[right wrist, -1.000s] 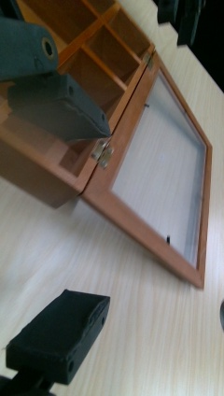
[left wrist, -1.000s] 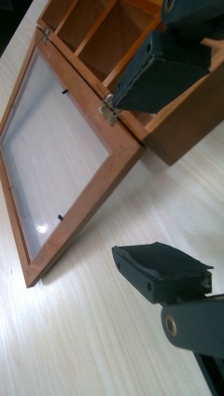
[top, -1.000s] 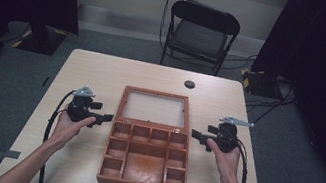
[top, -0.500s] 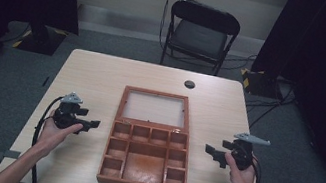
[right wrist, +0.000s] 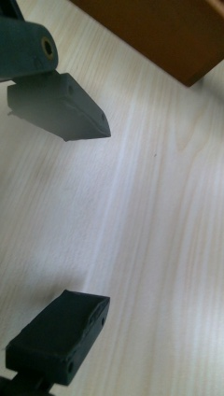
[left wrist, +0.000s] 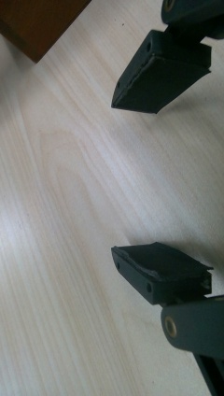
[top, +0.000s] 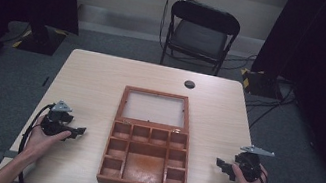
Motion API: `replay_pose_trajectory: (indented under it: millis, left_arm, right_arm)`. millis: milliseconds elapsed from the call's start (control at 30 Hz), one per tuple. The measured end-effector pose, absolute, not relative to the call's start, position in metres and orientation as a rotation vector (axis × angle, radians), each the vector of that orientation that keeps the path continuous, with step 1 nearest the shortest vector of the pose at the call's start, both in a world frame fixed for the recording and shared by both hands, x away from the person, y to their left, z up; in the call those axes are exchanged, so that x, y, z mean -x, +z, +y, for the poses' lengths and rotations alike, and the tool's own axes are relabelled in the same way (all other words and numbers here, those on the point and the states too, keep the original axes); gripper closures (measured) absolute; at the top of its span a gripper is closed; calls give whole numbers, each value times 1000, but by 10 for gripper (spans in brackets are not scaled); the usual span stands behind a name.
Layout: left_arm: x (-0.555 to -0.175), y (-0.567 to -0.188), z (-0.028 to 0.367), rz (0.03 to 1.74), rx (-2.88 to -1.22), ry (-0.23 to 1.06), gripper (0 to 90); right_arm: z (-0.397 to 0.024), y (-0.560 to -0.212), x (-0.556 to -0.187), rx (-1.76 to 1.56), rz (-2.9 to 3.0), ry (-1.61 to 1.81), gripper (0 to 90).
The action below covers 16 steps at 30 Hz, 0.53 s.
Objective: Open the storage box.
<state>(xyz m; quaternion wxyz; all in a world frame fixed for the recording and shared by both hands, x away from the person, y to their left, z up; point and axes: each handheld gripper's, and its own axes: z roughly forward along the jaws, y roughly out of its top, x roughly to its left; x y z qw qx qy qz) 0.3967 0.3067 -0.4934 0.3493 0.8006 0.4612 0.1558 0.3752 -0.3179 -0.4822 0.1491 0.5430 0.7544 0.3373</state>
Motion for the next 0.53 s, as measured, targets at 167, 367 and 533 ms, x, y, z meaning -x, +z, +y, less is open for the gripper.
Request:
replay_pose_trajectory:
  millis: [167, 367, 533]
  left_arm:
    - [-394, -498, 303, 1182, -2090, 498, 189]
    - [-392, -502, 302, 1184, -2059, 527, 140]
    - [-392, -502, 302, 1184, -2058, 524, 140]
  right_arm:
    - [-317, -490, -375, -1529, 2130, 883, 140]
    - [-310, -498, -371, -1470, 2073, 864, 79]
    - [-310, -500, -371, -1475, 2046, 869, 61]
